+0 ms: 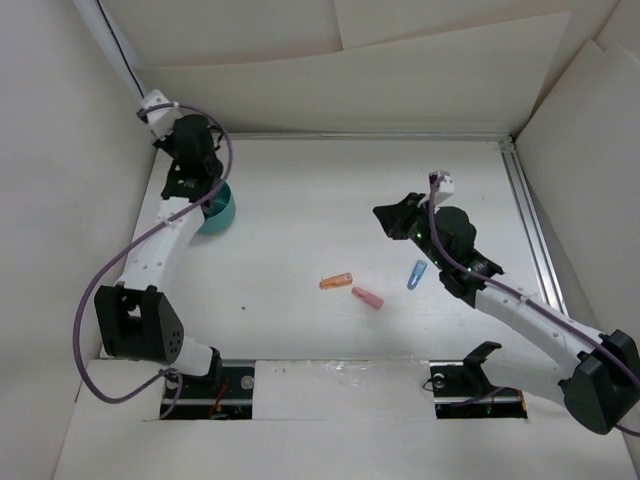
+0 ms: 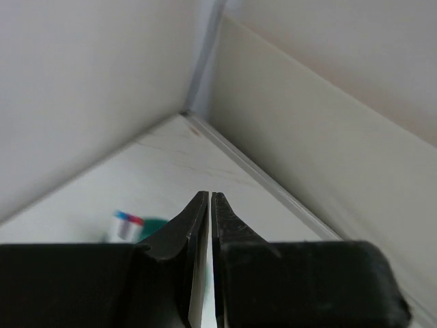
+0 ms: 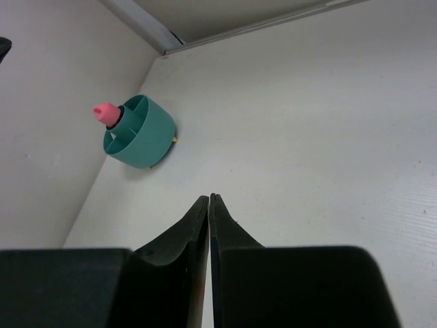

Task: Sort the stationery into containers
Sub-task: Pick up the pen from the center of the board, then place the pen in the storage box, then pick up the pen from the center of the board.

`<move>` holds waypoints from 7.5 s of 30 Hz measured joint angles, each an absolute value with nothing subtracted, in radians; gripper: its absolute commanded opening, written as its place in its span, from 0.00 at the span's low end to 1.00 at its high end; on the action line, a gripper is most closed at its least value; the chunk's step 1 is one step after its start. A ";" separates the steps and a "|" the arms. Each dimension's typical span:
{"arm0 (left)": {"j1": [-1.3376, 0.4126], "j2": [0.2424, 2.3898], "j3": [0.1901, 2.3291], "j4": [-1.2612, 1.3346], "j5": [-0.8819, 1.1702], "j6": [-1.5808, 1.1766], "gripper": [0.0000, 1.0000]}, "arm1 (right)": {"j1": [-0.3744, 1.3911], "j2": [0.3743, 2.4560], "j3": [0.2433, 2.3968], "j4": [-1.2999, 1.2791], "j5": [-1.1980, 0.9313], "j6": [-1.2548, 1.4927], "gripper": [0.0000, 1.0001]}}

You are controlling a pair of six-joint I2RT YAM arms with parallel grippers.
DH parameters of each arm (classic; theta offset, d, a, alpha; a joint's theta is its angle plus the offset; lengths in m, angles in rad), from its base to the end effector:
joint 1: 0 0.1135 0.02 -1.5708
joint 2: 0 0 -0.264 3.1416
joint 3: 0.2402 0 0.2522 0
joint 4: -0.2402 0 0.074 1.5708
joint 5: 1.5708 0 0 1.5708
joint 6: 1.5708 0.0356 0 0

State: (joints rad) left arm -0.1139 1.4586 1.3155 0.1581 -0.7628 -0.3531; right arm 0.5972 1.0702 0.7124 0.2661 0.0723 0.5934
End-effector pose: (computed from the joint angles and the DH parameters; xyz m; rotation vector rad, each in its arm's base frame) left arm 0.3418 -0.0143 0.4018 -0.7585 1.3681 0.2250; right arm 0.2105 0.1400 0.3055 0.0538 1.7311 0.8337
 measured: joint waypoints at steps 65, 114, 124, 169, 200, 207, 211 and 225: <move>-1.124 2.379 1.908 -0.210 -0.236 -0.358 0.41 | 0.569 0.570 0.791 -0.149 0.670 0.718 0.76; -0.702 1.791 1.545 0.031 -0.477 -0.477 0.00 | 0.569 0.523 0.790 -0.094 0.565 0.670 0.74; -0.403 1.687 1.371 0.076 -0.633 -0.540 0.05 | 0.569 0.846 0.728 -0.007 0.416 0.682 0.74; -0.306 2.061 1.386 0.832 -1.156 0.582 0.08 | 0.569 0.851 0.728 0.059 0.340 0.658 0.74; -0.306 2.157 1.313 0.994 -1.192 0.666 0.31 | 0.569 0.851 0.728 0.060 0.340 0.650 0.74; -0.306 2.164 1.295 1.005 -1.201 0.670 0.41 | 0.569 0.851 0.728 0.060 0.339 0.650 0.74; -0.306 2.164 1.295 1.007 -1.206 0.672 0.44 | 0.569 0.851 0.728 0.061 0.332 0.650 0.74; -0.413 1.960 1.486 0.520 -1.121 0.326 0.16 | 0.569 0.872 0.728 0.067 0.314 0.650 0.68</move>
State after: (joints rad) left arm -0.4133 1.9602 1.4864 0.5201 -1.1206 0.3264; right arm 0.5686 0.8719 0.7277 0.0673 0.3138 0.6498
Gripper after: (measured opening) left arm 0.203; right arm 0.724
